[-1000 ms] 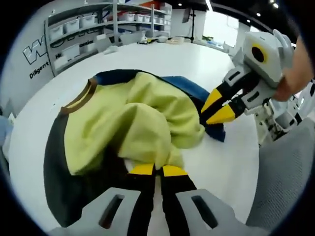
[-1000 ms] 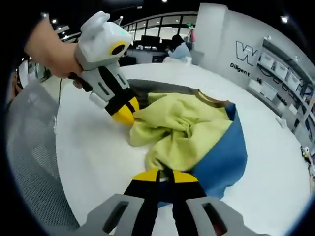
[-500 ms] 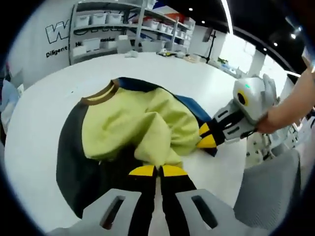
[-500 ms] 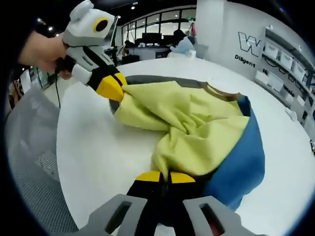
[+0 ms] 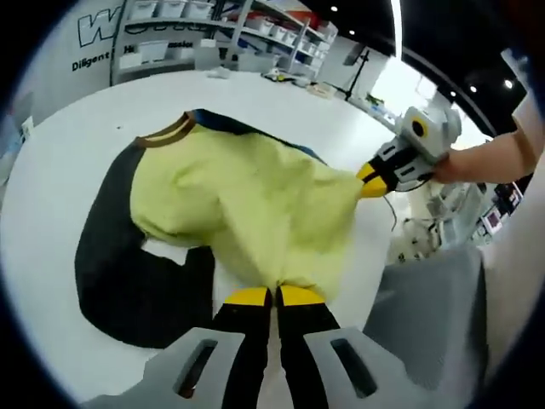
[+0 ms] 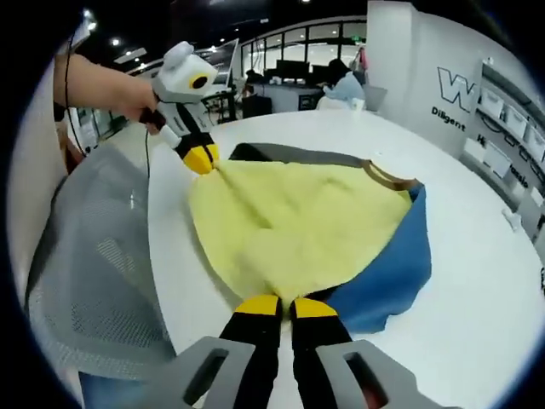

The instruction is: Fold the garment on the visible template until the final outline fits inside the template.

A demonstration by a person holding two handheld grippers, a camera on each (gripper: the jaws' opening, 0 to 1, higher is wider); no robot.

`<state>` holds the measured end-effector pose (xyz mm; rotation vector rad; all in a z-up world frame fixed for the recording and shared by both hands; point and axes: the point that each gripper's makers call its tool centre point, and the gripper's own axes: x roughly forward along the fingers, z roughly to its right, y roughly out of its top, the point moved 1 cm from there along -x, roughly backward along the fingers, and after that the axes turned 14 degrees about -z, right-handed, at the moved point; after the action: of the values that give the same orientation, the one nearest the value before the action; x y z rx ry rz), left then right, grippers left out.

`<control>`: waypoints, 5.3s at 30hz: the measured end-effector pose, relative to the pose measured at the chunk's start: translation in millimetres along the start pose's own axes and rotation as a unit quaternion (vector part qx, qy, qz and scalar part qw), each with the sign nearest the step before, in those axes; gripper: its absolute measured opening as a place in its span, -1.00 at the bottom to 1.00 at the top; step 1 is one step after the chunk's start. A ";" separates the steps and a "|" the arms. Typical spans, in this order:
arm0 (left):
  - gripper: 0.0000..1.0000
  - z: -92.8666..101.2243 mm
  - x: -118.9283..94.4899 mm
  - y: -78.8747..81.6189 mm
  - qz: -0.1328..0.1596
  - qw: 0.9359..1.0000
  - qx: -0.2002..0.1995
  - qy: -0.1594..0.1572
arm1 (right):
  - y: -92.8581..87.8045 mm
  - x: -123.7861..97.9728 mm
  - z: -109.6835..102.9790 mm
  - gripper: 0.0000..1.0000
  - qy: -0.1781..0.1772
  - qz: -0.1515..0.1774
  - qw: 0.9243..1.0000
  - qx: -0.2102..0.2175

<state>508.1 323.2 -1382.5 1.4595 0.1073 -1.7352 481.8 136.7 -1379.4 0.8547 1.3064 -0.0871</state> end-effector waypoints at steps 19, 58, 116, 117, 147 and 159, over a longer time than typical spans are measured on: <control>-0.90 -19.4 -5.9 -52.4 0.003 0.998 -0.060 0.027 | -42.2 18.9 -30.4 -1.00 0.032 -0.076 0.997 -0.013; -1.00 -12.1 -22.9 -118.0 -0.059 0.989 -0.135 0.009 | -62.2 19.2 -28.4 -1.00 0.037 -0.104 0.994 0.003; -0.79 -188.8 -81.9 -141.0 -0.014 0.929 -0.335 0.157 | -65.9 29.0 -34.9 -1.00 0.065 -0.114 0.991 0.014; -0.81 -190.4 -84.1 -139.9 -0.014 0.931 -0.327 0.163 | -65.7 28.9 -34.9 -1.00 0.065 -0.114 0.991 0.014; -0.82 -142.3 -118.7 -98.7 -0.072 0.887 0.355 0.286 | -65.8 30.5 -34.7 -1.00 0.068 -0.117 0.991 0.012; -0.79 -89.3 -44.4 -105.2 -0.038 0.942 0.268 0.198 | -65.9 29.8 -35.2 -1.00 0.069 -0.120 0.990 0.014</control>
<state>508.6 463.5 -1418.9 2.2226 -0.1094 -1.5743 429.0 123.3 -1438.5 0.7349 1.5380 -0.2401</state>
